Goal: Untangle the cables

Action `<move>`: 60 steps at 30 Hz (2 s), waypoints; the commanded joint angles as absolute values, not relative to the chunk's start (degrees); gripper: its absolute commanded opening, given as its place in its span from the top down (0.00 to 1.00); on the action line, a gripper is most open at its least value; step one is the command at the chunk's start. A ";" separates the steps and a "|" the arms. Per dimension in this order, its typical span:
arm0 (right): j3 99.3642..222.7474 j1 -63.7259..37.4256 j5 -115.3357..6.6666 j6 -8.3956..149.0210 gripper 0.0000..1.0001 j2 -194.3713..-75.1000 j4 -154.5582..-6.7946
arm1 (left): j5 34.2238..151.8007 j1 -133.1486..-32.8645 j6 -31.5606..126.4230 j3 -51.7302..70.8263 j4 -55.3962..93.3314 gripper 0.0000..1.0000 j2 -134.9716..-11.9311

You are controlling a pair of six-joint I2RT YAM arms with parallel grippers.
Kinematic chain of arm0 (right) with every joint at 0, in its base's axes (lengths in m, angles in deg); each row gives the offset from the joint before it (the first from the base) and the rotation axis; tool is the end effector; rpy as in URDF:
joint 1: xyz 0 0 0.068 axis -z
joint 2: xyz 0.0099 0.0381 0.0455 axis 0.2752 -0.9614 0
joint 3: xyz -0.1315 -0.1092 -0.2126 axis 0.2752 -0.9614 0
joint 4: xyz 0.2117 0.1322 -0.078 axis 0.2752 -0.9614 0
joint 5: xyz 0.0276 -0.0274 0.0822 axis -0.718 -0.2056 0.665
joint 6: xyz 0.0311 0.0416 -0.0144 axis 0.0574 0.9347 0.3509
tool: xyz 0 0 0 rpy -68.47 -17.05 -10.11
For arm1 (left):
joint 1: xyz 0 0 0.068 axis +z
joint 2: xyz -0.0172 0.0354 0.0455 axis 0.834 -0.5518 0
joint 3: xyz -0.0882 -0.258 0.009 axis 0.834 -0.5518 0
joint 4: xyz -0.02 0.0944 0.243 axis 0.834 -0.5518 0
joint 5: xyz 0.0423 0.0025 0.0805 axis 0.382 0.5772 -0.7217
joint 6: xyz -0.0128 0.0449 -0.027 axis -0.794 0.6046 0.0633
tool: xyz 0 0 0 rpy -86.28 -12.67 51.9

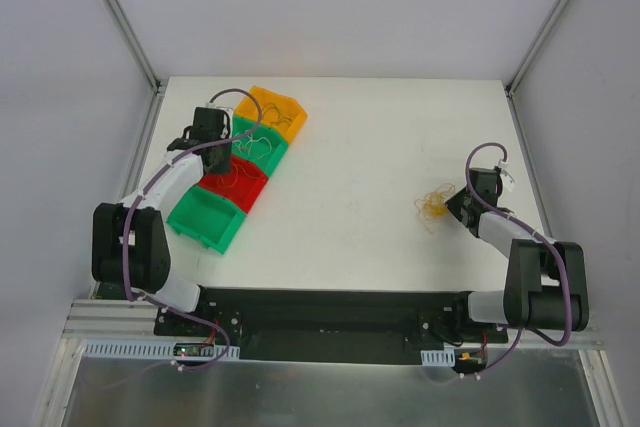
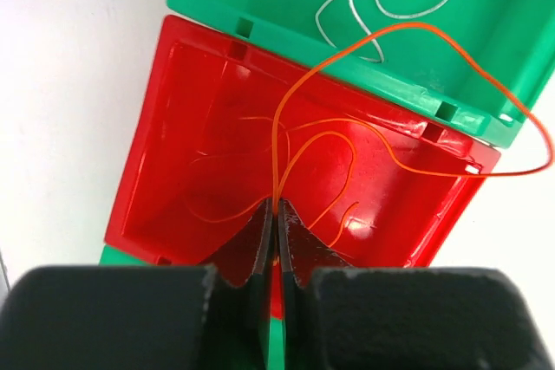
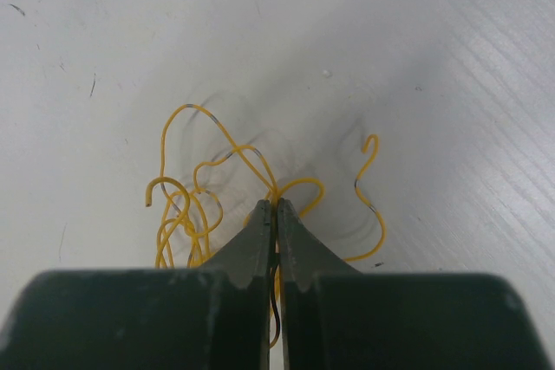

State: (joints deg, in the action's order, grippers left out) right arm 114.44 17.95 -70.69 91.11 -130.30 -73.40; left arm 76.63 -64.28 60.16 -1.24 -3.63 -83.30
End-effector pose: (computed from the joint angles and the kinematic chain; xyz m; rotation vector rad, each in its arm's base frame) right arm 0.2507 -0.0140 0.1582 0.6575 2.1791 0.0614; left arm 0.3224 -0.0390 0.2559 0.1120 2.3352 0.1087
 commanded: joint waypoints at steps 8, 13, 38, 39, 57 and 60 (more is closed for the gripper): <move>116.89 18.52 -70.85 91.27 0.99 -130.30 -73.05 | 70.43 -60.38 59.28 -1.54 0.25 1.00 -85.23; 116.80 18.61 -71.03 91.27 1.00 -130.56 -73.05 | 65.52 -59.76 55.15 -4.78 1.74 1.00 -82.34; 116.71 18.70 -70.59 91.10 0.99 -131.17 -72.96 | 67.53 -59.67 50.75 -6.63 2.36 0.77 -81.55; 116.80 18.70 -70.59 91.01 0.99 -131.17 -72.96 | 67.35 -59.67 50.66 -6.63 2.36 0.70 -81.11; 117.41 18.70 -69.89 90.92 0.99 -132.05 -73.14 | 93.80 -59.85 51.37 -7.96 6.93 0.31 -74.95; 117.59 18.70 -69.54 90.66 0.99 -132.32 -73.14 | 96.34 -59.85 51.19 -7.43 6.93 0.42 -75.83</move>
